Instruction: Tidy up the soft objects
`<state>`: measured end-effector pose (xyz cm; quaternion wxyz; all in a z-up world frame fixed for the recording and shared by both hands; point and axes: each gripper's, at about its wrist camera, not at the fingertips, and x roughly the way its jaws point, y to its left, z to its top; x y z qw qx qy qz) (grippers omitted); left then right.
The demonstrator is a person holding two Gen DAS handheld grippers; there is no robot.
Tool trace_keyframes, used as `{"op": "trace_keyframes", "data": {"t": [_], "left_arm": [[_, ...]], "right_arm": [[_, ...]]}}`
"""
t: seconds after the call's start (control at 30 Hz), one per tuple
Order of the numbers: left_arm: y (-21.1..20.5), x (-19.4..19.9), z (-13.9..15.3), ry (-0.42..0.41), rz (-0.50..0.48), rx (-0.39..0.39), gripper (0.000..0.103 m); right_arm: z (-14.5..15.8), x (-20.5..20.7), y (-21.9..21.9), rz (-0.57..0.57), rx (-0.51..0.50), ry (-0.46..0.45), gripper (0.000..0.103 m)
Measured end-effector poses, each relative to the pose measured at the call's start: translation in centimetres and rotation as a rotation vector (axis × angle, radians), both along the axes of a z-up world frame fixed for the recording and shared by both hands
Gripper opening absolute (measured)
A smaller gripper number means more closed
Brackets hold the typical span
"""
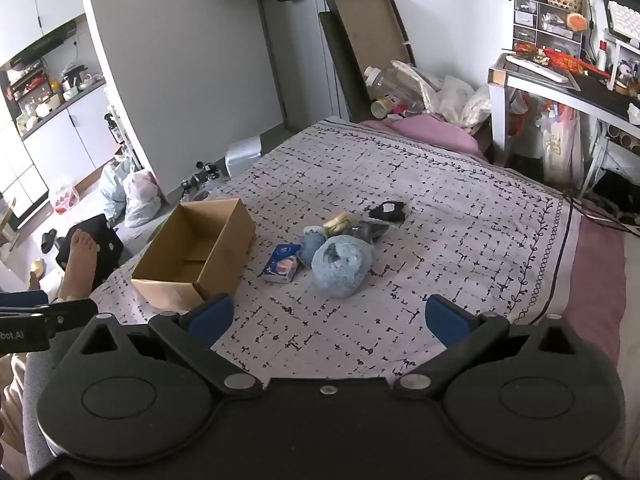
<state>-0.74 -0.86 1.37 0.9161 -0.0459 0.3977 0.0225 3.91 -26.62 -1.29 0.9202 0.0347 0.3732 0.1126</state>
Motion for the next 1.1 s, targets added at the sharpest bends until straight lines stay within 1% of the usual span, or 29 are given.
{"op": "trace_keyframes", "data": {"t": [0.13, 0.33, 0.37, 0.43, 0.47, 0.57, 0.83, 0.97, 1.1], "left_arm": [[-0.02, 0.02, -0.06, 0.001, 0.001, 0.000, 0.095], [-0.10, 0.07, -0.22, 0.003, 0.002, -0.002, 0.095], [-0.11, 0.09, -0.29, 0.004, 0.002, -0.003, 0.095], [-0.16, 0.11, -0.39, 0.005, 0.005, -0.005, 0.095], [-0.15, 0.11, -0.39, 0.005, 0.004, -0.005, 0.095], [-0.13, 0.11, -0.40, 0.005, 0.003, -0.003, 0.095], [-0.15, 0.04, -0.58, 0.008, 0.006, -0.006, 0.095], [-0.11, 0.05, -0.60, 0.006, 0.006, -0.005, 0.095], [-0.12, 0.06, -0.66, 0.010, 0.006, -0.007, 0.095]], "right_arm": [[-0.02, 0.12, -0.76, -0.002, -0.012, -0.001, 0.103], [-0.21, 0.17, 0.03, -0.008, -0.011, 0.008, 0.103], [-0.40, 0.22, -0.71, -0.008, -0.018, 0.008, 0.103], [-0.27, 0.13, -0.59, -0.008, -0.021, 0.007, 0.103], [-0.26, 0.18, -0.60, -0.006, -0.006, 0.001, 0.103], [-0.23, 0.15, -0.39, -0.003, -0.002, 0.005, 0.103], [-0.04, 0.20, -0.27, 0.000, -0.012, 0.002, 0.103], [-0.05, 0.16, -0.16, -0.001, -0.009, -0.015, 0.103], [-0.26, 0.18, -0.14, -0.007, -0.001, -0.008, 0.103]]}}
